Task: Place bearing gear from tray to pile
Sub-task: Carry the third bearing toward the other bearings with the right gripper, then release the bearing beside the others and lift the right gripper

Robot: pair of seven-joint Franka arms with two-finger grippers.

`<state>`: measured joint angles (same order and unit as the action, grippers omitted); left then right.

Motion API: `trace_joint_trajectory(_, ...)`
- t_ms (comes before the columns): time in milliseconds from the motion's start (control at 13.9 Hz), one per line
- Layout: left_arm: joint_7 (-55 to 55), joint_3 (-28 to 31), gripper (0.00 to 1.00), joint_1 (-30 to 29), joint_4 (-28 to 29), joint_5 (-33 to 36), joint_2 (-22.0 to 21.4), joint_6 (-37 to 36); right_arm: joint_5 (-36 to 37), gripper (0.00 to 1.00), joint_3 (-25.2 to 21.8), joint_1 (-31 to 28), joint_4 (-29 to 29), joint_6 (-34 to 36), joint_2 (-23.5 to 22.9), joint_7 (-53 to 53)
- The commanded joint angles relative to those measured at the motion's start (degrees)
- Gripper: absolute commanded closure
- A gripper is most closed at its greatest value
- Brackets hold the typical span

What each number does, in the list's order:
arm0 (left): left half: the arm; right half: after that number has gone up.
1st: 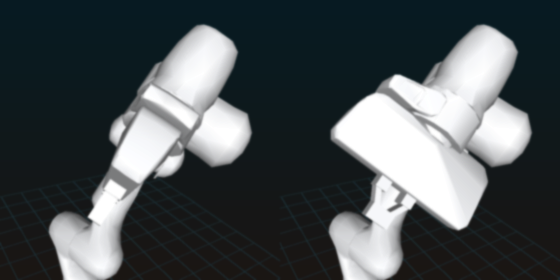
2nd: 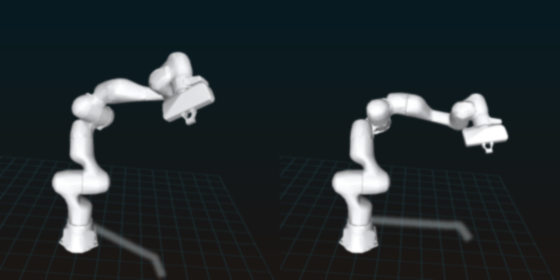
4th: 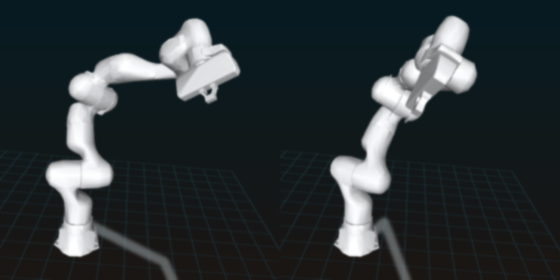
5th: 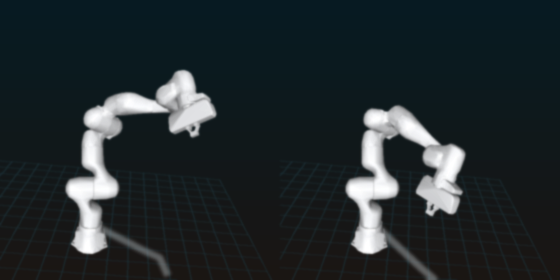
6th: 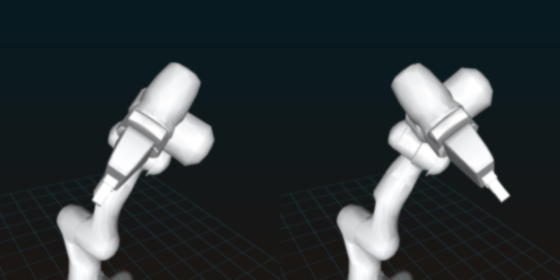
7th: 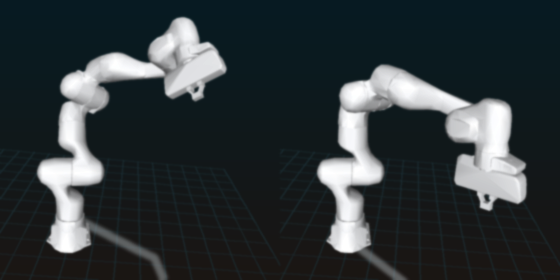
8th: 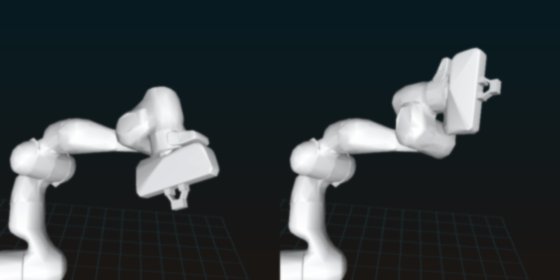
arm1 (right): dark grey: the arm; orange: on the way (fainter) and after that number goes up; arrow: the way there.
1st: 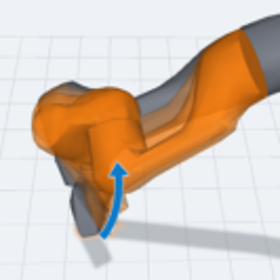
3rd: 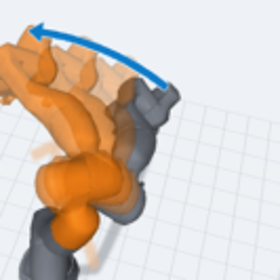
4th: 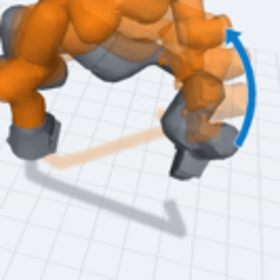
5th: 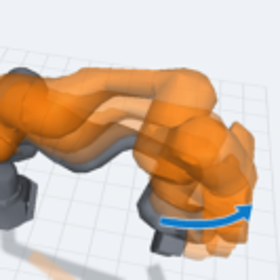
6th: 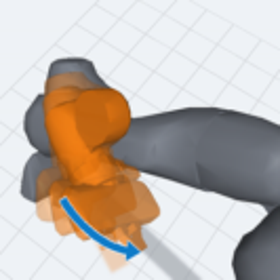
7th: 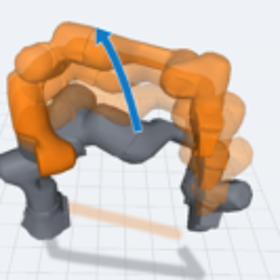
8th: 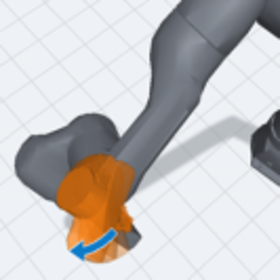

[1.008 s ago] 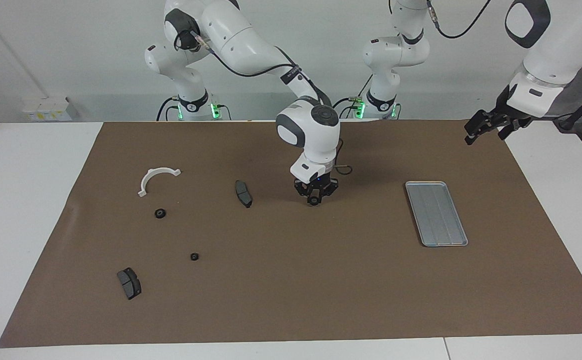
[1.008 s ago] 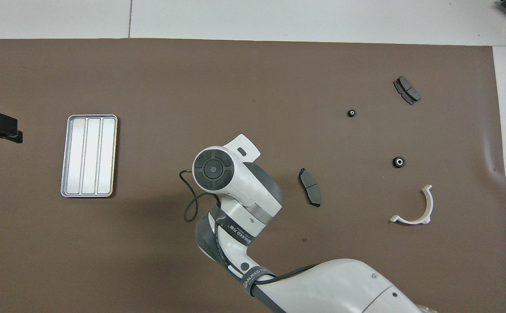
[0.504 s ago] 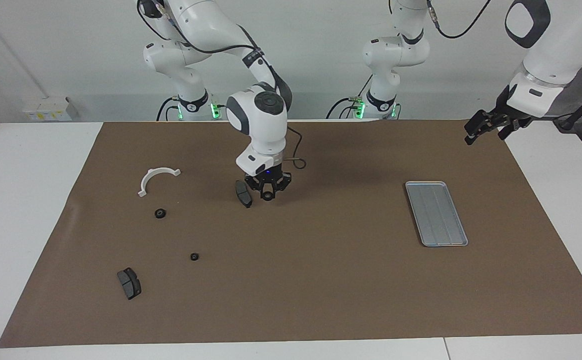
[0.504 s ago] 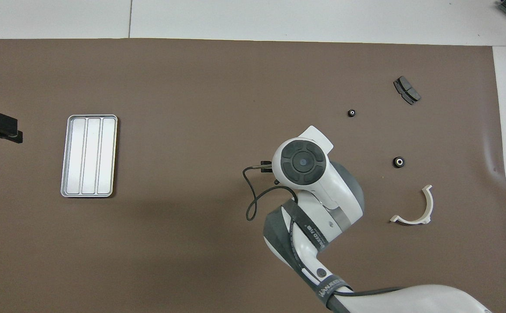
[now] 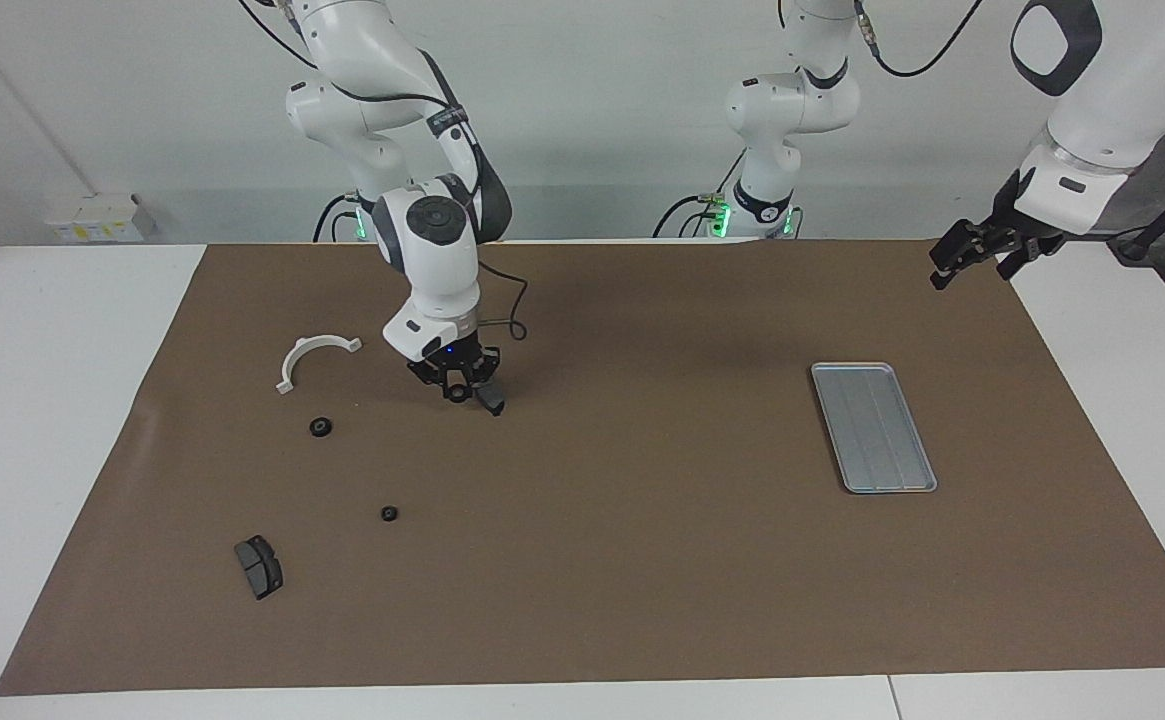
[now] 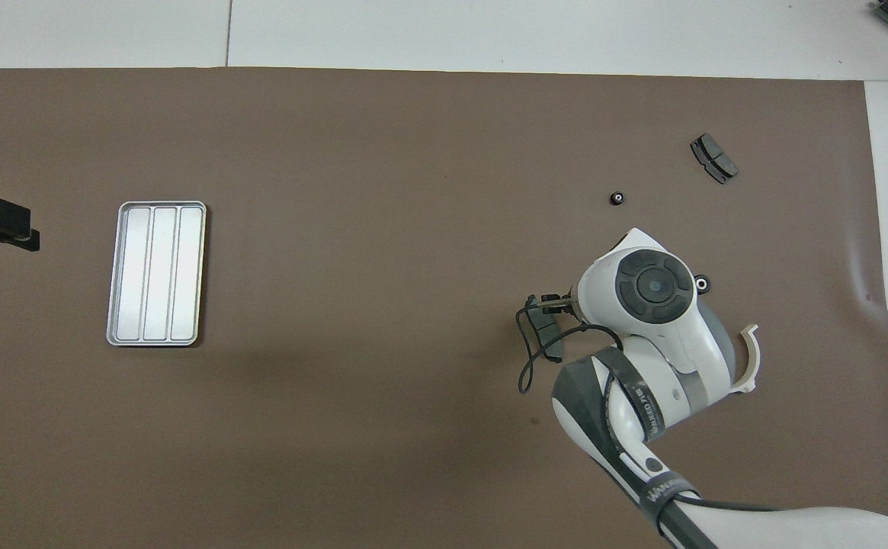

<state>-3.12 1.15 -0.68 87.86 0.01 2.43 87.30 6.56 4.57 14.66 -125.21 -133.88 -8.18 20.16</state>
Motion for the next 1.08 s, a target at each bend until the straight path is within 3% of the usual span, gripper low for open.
trace_joint_trajectory(0,0.1,-0.2,0.0,-0.1,1.0,1.1,-1.0,0.8,-3.0,0.94,0.8,-3.6,-4.2,-1.4,2.6,-5.8)
trace_joint_trajectory(216,0.1,-0.2,0.0,-0.1,1.0,1.1,-1.0,0.8,-3.1,0.89,0.7,-6.7,-6.1,-1.5,3.2,-9.3)
trace_joint_trajectory(288,0.1,-0.2,0.0,-0.1,1.0,1.1,-1.0,0.8,-3.1,0.8,0.8,-8.0,-6.1,-1.6,2.7,-10.4)
trace_joint_trajectory(360,0.1,-0.2,0.0,-0.1,1.0,1.1,-1.0,0.8,-3.1,0.62,0.7,-8.8,-6.3,-3.1,2.4,-11.3)
trace_joint_trajectory(432,0.1,-0.2,0.0,-0.1,1.0,1.1,-1.0,0.8,-3.1,0.25,0.7,-8.9,-6.4,-3.2,2.3,-11.7)
trace_joint_trajectory(504,0.1,-0.2,0.0,-0.1,1.0,1.1,-1.0,0.8,-3.1,0.0,0.7,-8.9,-6.4,-3.2,2.3,-11.5)
trace_joint_trajectory(720,0.1,-0.2,0.0,-0.1,1.0,1.1,-1.1,0.8,-3.1,0.0,0.8,-8.9,-5.0,-1.7,3.1,-11.4)
trace_joint_trajectory(1008,0.1,-0.2,0.0,-0.1,1.0,1.1,-1.0,0.8,-3.3,0.0,0.3,-9.7,6.3,9.9,4.2,-10.9)
